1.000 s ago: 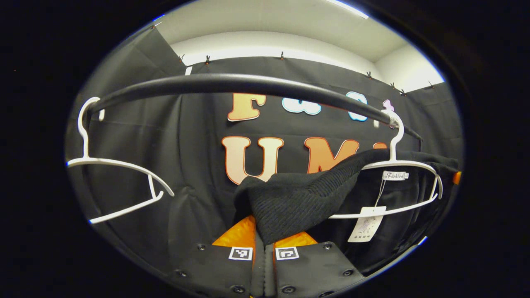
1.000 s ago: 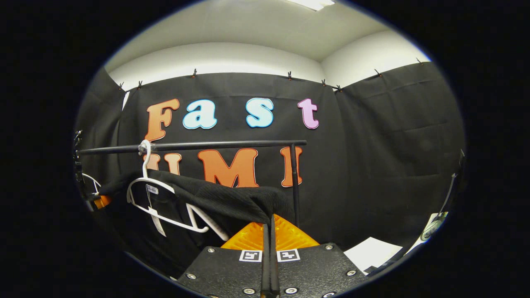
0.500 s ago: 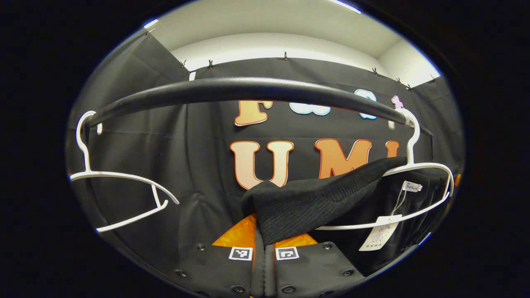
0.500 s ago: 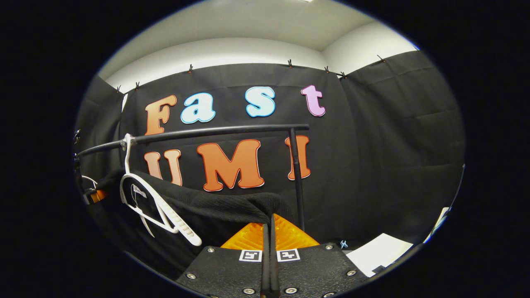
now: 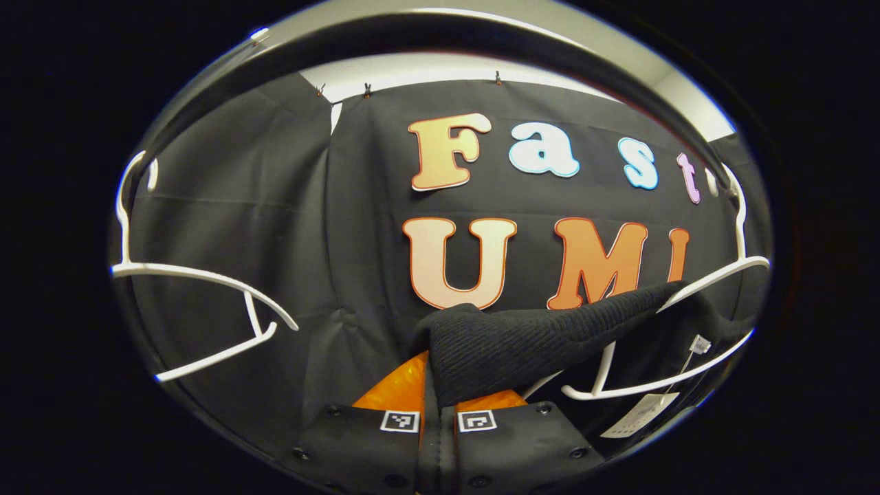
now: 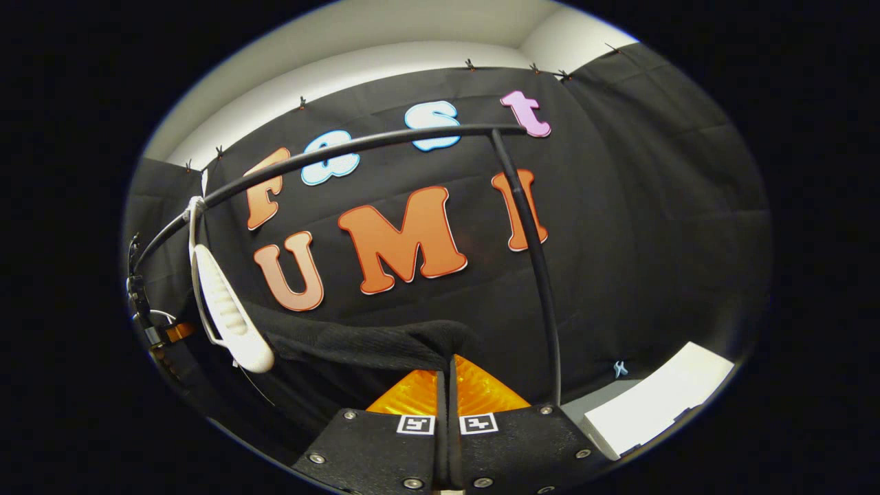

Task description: Grasp the clothes on the hanger with both hands and then place them into the laundry hamper below.

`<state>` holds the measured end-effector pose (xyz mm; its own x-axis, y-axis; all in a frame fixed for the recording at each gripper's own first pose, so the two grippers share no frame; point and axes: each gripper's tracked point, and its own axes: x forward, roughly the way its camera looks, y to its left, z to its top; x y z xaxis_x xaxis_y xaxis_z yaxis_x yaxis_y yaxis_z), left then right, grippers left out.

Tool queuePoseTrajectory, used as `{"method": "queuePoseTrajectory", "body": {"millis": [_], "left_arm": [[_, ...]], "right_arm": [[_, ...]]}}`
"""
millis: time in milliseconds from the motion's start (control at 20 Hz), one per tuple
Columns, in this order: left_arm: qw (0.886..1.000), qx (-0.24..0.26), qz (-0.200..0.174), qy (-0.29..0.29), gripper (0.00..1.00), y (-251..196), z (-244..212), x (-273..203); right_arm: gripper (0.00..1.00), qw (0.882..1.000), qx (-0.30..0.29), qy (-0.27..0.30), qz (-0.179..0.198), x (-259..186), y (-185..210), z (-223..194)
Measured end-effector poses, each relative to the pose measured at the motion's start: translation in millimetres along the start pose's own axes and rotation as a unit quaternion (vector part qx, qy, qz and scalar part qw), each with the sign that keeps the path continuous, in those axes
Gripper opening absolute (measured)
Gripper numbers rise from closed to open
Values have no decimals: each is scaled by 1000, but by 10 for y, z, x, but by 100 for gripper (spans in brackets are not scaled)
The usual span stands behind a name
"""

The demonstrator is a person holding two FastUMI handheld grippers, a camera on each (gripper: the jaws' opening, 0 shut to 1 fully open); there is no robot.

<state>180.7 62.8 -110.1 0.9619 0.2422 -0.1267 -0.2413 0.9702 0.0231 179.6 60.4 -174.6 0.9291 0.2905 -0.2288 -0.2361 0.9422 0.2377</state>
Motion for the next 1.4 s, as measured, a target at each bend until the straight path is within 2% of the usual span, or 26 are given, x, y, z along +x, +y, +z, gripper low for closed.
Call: {"method": "queuePoseTrajectory", "body": {"millis": [350,700,900,1150,1400], "left_arm": [[1000,10,3,11,6,99,-195,197],[999,32,13,22,6,213,-417,169],[998,4,5,60,6,196,-855,97],[994,1,0,114,6,177,-1487,-18],[988,-8,-8,156,6,122,-1913,-221]], "right_arm": [[0,999,17,49,4,261,61,-527],[0,996,17,88,-11,395,107,-958],[0,994,8,106,-21,406,100,-1165],[0,990,-2,136,-27,343,94,-1485],[0,986,-1,160,-39,254,2,-1777]]}}
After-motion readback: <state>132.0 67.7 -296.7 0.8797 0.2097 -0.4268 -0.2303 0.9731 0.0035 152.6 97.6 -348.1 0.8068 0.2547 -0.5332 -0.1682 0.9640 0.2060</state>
